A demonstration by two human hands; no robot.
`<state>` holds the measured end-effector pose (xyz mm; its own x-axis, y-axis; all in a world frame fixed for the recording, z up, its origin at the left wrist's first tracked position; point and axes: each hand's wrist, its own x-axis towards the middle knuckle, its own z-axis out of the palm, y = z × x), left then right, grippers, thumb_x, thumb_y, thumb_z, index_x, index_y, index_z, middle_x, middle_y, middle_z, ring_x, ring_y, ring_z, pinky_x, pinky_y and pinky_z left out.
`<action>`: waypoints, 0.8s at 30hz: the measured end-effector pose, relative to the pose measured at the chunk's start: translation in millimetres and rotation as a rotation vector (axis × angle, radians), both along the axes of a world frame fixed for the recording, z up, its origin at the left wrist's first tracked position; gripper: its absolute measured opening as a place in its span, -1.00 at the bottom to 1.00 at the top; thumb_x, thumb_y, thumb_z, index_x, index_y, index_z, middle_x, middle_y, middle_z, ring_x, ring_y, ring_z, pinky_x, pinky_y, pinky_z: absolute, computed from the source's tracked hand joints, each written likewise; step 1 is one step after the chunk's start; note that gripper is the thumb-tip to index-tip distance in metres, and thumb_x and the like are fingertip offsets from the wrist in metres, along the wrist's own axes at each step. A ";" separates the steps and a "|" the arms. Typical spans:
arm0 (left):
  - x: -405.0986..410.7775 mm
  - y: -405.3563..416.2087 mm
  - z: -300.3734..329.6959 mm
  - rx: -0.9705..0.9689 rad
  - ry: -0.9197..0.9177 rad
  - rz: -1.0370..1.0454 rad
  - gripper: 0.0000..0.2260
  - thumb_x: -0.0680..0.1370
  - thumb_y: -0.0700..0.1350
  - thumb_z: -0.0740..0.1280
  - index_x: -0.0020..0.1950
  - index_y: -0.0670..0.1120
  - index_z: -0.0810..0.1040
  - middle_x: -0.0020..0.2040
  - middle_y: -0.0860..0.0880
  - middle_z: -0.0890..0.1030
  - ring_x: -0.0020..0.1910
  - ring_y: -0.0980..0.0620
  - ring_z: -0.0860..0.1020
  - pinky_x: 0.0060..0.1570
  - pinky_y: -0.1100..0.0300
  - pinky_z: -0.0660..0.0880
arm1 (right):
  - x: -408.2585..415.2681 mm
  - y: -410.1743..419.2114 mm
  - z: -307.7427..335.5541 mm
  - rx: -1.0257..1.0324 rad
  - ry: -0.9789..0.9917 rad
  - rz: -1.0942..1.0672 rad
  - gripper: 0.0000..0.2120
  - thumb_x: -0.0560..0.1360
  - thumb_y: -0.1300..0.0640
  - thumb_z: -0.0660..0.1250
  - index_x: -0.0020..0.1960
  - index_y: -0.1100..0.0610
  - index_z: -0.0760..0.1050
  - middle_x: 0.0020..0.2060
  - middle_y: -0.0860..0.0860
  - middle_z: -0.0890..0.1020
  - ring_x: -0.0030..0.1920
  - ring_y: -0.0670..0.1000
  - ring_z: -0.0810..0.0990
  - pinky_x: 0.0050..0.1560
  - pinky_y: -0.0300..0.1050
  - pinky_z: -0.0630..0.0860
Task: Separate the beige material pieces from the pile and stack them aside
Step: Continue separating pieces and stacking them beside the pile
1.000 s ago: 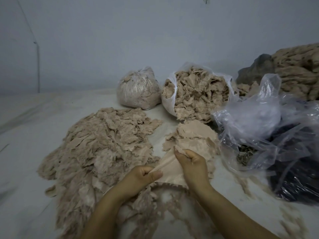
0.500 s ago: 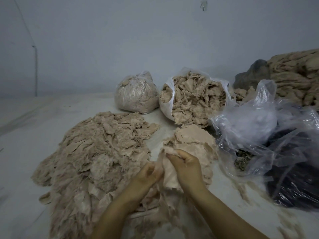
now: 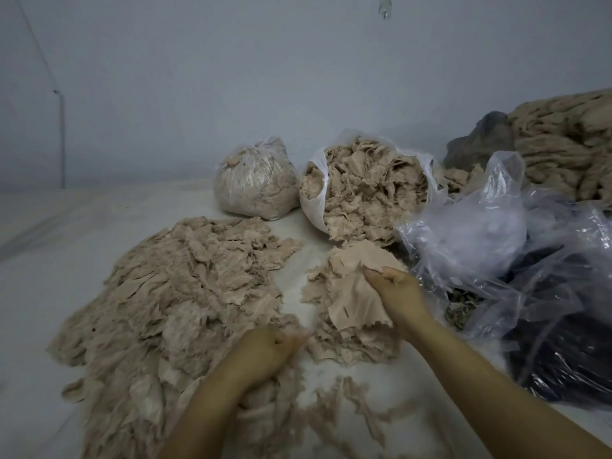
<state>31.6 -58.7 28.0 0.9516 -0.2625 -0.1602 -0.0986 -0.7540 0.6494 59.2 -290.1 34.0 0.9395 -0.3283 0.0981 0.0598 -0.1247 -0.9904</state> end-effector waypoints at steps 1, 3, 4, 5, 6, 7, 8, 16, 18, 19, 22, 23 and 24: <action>3.1 -6.1 4.5 0.061 -0.096 0.043 -0.51 0.54 0.25 0.18 -0.45 -0.04 0.27 -0.52 0.05 0.30 -0.56 0.16 0.28 -0.47 0.30 0.25 | 1.9 -0.2 2.0 -0.006 -0.004 0.022 -0.61 0.52 0.09 0.37 -0.48 0.03 0.49 -0.52 -0.09 0.42 -0.46 -0.11 0.37 -0.43 -0.28 0.29; 8.2 -17.6 12.7 0.102 -0.275 0.086 -0.56 0.60 0.16 0.15 -0.40 -0.07 0.34 -0.44 0.00 0.41 -0.45 0.12 0.37 -0.39 0.28 0.27 | 6.7 -2.6 6.0 -0.004 -0.020 0.050 -0.56 0.52 0.06 0.36 -0.53 0.00 0.45 -0.57 -0.16 0.39 -0.52 -0.17 0.34 -0.47 -0.34 0.29; 12.0 -23.2 14.7 0.065 -0.283 0.101 -0.60 0.61 0.12 0.16 -0.35 -0.07 0.38 -0.39 -0.02 0.46 -0.39 0.08 0.41 -0.33 0.24 0.31 | 9.6 -4.5 6.9 -0.033 -0.020 0.041 -0.57 0.52 0.03 0.36 -0.52 0.00 0.42 -0.56 -0.15 0.38 -0.50 -0.15 0.34 -0.46 -0.32 0.29; 15.1 -29.3 17.1 -0.028 -0.220 0.124 -0.63 0.61 0.10 0.17 -0.31 -0.07 0.40 -0.36 -0.04 0.48 -0.36 0.04 0.43 -0.28 0.18 0.34 | 11.6 -7.2 7.0 -0.107 -0.015 0.019 -0.62 0.51 -0.01 0.36 -0.46 -0.01 0.42 -0.51 -0.14 0.40 -0.45 -0.13 0.37 -0.41 -0.27 0.32; 17.4 -35.9 19.4 -0.138 -0.109 0.144 -0.64 0.60 0.11 0.18 -0.30 -0.07 0.41 -0.36 -0.06 0.48 -0.35 0.00 0.44 -0.26 0.16 0.34 | 13.3 -12.0 4.9 -0.221 0.007 -0.009 -0.73 0.51 -0.06 0.35 -0.34 -0.02 0.47 -0.41 -0.13 0.46 -0.36 -0.10 0.43 -0.31 -0.21 0.38; 19.5 -42.4 20.4 -0.239 0.021 0.172 -0.63 0.59 0.14 0.19 -0.30 -0.08 0.42 -0.35 -0.08 0.48 -0.36 -0.03 0.45 -0.24 0.15 0.35 | 13.6 -16.5 1.3 -0.352 0.053 -0.042 -0.81 0.50 -0.11 0.33 -0.17 0.00 0.52 -0.28 -0.11 0.52 -0.23 -0.07 0.50 -0.18 -0.15 0.44; 21.3 -49.0 20.4 -0.282 0.143 0.202 -0.60 0.58 0.18 0.18 -0.27 -0.09 0.46 -0.32 -0.14 0.51 -0.35 -0.07 0.49 -0.22 0.12 0.40 | 12.8 -21.8 -5.9 -0.439 0.111 -0.080 -0.76 0.49 -0.14 0.33 -0.02 0.02 0.51 -0.14 -0.08 0.54 -0.10 -0.02 0.54 -0.06 -0.09 0.48; 41.2 -85.8 7.1 -0.436 0.496 0.348 -0.37 0.48 0.37 0.16 0.38 -0.02 0.34 0.18 -0.07 0.48 0.07 -0.08 0.52 -0.25 0.09 0.61 | -8.7 -28.7 -45.6 0.067 0.356 -0.053 -0.46 0.46 -0.01 0.43 0.33 0.20 0.36 0.18 0.13 0.57 0.17 0.18 0.56 0.25 0.15 0.48; 41.7 -93.8 -0.2 -0.505 0.506 0.358 -0.39 0.51 0.27 0.25 0.47 0.02 0.24 0.30 -0.09 0.45 0.15 -0.10 0.52 -0.26 0.09 0.60 | -11.8 -23.7 -47.8 0.101 0.328 -0.030 -0.50 0.49 0.06 0.40 0.36 0.17 0.36 0.21 0.11 0.57 0.19 0.16 0.56 0.28 0.13 0.47; 40.1 -96.9 -3.5 -0.556 0.512 0.368 -0.41 0.52 0.18 0.30 0.48 0.02 0.22 0.26 -0.08 0.50 0.09 -0.08 0.56 -0.27 0.11 0.59 | -14.3 -21.3 -48.2 0.144 0.314 -0.016 -0.57 0.50 0.11 0.39 0.32 0.17 0.39 0.18 0.10 0.59 0.16 0.14 0.58 0.26 0.11 0.49; 40.1 -102.4 -11.5 -0.746 0.534 0.370 -0.56 0.53 -0.04 0.37 0.38 -0.03 0.37 0.01 -0.08 0.64 -0.08 -0.07 0.63 -0.16 0.03 0.62 | -22.2 -17.7 -44.5 0.282 0.297 0.024 -0.68 0.52 0.19 0.37 0.25 0.20 0.45 0.05 0.10 0.65 0.04 0.12 0.64 0.16 0.08 0.55; 43.2 -103.8 -10.8 -0.801 0.517 0.350 -0.62 0.52 -0.08 0.39 0.32 -0.05 0.45 -0.01 -0.11 0.67 -0.07 -0.11 0.64 -0.08 -0.05 0.62 | -22.4 -18.7 -39.5 0.303 0.269 0.026 -0.68 0.52 0.20 0.36 0.25 0.21 0.47 0.05 0.11 0.66 0.03 0.13 0.65 0.16 0.09 0.56; 46.4 -105.4 -6.2 -0.857 0.490 0.324 -0.68 0.51 -0.10 0.39 0.26 -0.07 0.50 -0.04 -0.13 0.68 -0.06 -0.12 0.65 -0.05 -0.08 0.61 | -20.2 -21.4 -32.5 0.321 0.227 0.025 -0.70 0.51 0.22 0.36 0.24 0.20 0.48 0.04 0.11 0.67 0.02 0.12 0.66 0.14 0.09 0.57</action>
<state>78.1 -164.1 21.9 0.8778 -0.2142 -0.4284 0.4455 0.0363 0.8946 39.0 -311.5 1.5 0.9336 -0.2850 -0.2170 -0.1661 0.1922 -0.9672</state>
